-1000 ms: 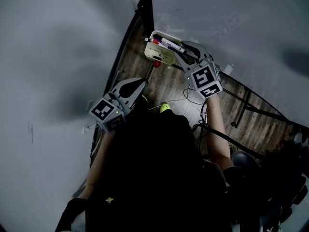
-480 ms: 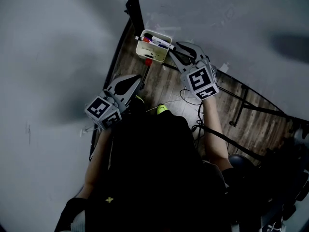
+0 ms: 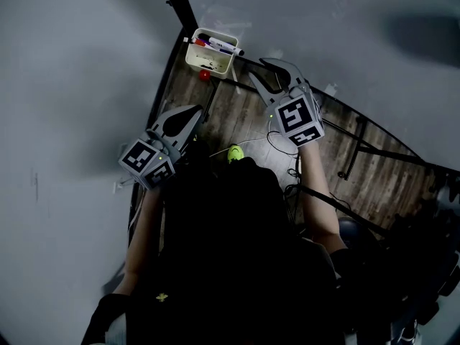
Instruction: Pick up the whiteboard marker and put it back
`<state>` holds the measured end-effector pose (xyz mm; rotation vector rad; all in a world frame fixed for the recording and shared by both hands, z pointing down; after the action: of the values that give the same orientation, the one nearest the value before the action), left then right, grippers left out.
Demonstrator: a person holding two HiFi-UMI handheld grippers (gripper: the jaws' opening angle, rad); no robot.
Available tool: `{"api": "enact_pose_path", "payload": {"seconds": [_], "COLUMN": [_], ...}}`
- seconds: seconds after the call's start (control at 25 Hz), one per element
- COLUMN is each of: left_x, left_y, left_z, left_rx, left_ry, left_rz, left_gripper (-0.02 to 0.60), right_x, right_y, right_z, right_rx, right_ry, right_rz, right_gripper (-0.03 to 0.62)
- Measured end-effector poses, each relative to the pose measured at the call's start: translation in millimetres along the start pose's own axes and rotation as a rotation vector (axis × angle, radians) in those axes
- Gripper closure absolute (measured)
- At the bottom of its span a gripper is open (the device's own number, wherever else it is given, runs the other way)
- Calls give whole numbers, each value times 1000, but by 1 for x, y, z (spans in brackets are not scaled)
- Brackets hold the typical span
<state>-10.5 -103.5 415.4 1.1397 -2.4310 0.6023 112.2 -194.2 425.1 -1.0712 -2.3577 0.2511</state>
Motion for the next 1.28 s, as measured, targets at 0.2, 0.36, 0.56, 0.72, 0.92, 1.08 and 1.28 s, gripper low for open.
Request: {"api": "enact_pose_path", "payload": {"seconds": [0.2,0.36,0.56,0.72,0.92,1.08,1.28], "left_x": [-8,-8,-11,-14,-14,-16,-22], "left_y": [-1,0,7,22,49,68,90], "left_z": [1,-2,-14,-19,-18,-21,-28], "left_rx": [11,18,26,19,0,2,12], "left_ry": [-10,-7,4,4,-1,4,10], "left_rz": [-11,-19,-45,-63,-75,-92,-131], "left_gripper": [560,560,560,560,560,560,560], "right_x": [7,19,38,52,78,101,132], "right_y": [12,16,22,27,33,38,42], "right_z": [-10,-15,-22,-12,10,24,38], "right_rx": [3,19,49,55,55,57,76], "right_ry": [-48,-66,-91,-86,-77,-79,-67], "right_rz": [-8,-1,5,-3,-6,7,18], "right_gripper": [488,490,491,497,574,582,582]}}
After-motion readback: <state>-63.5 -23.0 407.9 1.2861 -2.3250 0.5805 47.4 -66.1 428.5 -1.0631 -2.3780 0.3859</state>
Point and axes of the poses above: the fingertips, and each gripper's own axes: y backward along the fingers, x to its left, z out of its top, the point moved 1 cm from there along y, backward along the fingers, and after that the axes turned 9 degrees about y, right-handed, at the moved point
